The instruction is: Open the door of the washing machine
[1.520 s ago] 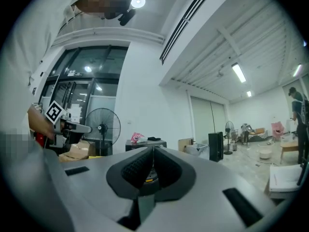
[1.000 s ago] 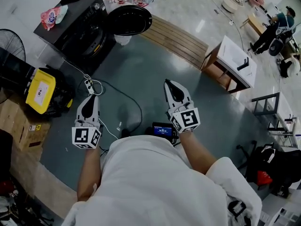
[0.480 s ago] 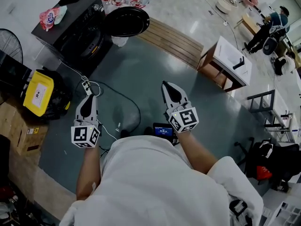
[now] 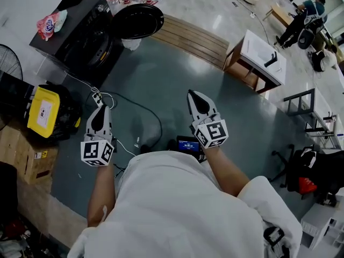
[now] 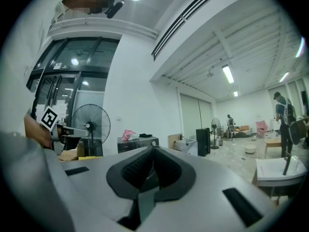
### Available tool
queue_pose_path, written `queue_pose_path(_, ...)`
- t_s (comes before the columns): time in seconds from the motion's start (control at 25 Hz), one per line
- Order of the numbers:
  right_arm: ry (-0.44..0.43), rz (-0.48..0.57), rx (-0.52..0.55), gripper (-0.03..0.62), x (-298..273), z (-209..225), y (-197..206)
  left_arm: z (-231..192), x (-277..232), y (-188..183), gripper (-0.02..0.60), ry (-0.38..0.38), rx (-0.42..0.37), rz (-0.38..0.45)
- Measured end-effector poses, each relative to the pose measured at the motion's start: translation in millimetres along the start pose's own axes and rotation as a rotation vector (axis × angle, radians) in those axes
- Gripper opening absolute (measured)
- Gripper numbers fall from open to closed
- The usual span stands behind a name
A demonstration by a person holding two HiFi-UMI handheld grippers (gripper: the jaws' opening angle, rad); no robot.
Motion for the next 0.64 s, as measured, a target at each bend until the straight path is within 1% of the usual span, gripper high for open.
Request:
queue_pose_path(0.12,0.023,0.003,-0.013,0.032,6,9,2,6,-6,-1,0.020,0.017,0.005,-0.005)
queue_pose_path(0.28,0.054,0.016,-0.050,0.032,9,22,5,10,-12,-1,0.020,0.010,0.008,-0.004)
queue_pose_path(0.48,0.046,0.025,-0.037,0.032,14,38,4,27,-27,-3,0.020,0.020,0.009,-0.007)
queue_pose_path(0.64,0.050,0.025,-0.047,0.032,16,55,6,38,-40,-1,0.020,0.030,0.022,-0.012)
Point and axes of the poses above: the fingertips, and each gripper's own axes: x backward along the fingers, z to its right, y out of its underside, the point moved 7 cm from there along x, backward along the fingers, and after that the axes turned 3 degrees about -x, right-handed, at the moved point
